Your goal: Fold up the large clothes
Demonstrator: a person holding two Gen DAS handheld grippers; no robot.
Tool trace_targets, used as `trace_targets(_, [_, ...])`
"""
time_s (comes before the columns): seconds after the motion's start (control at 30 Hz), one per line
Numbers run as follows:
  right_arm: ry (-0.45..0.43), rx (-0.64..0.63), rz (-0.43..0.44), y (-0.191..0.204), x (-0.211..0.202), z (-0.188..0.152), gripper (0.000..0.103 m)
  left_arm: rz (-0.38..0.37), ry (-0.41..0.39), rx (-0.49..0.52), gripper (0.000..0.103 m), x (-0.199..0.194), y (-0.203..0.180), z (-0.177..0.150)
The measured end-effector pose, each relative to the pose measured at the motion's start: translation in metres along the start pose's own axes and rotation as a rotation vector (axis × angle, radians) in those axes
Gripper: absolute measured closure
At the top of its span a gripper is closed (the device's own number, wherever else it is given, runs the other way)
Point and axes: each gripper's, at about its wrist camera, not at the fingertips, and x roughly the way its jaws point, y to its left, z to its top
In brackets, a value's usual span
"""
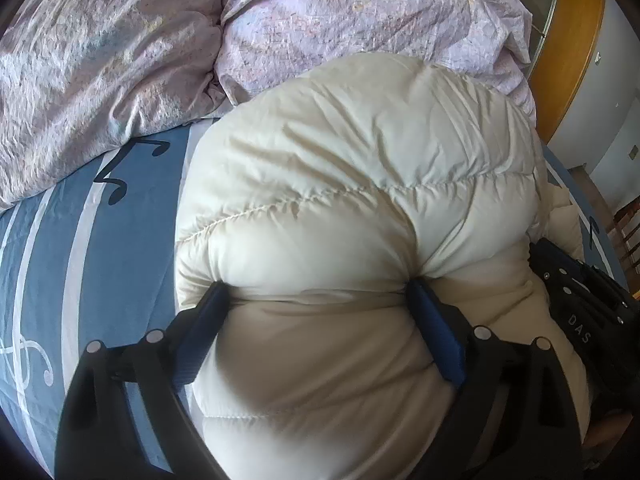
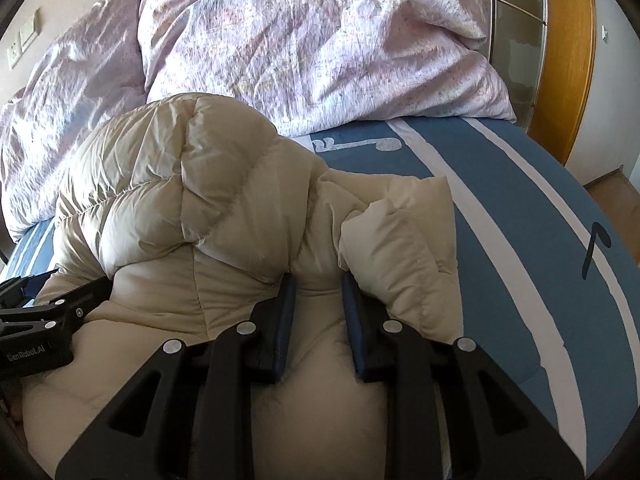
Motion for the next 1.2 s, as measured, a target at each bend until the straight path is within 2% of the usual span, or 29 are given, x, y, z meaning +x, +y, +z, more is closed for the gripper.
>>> trace_targets(0.57, [-0.013,0.006,0.007,-0.0013,-0.0006,-0.0014,0.077,0.008,-0.023,-0.032,0.005,0.0039,0.0041,-0.0039])
trace_targets(1.2, [-0.014,0.004,0.002,-0.0010,-0.0006,-0.0021,0.077,-0.007,-0.026,-0.053,0.002,0.0078,0.0090,-0.0046])
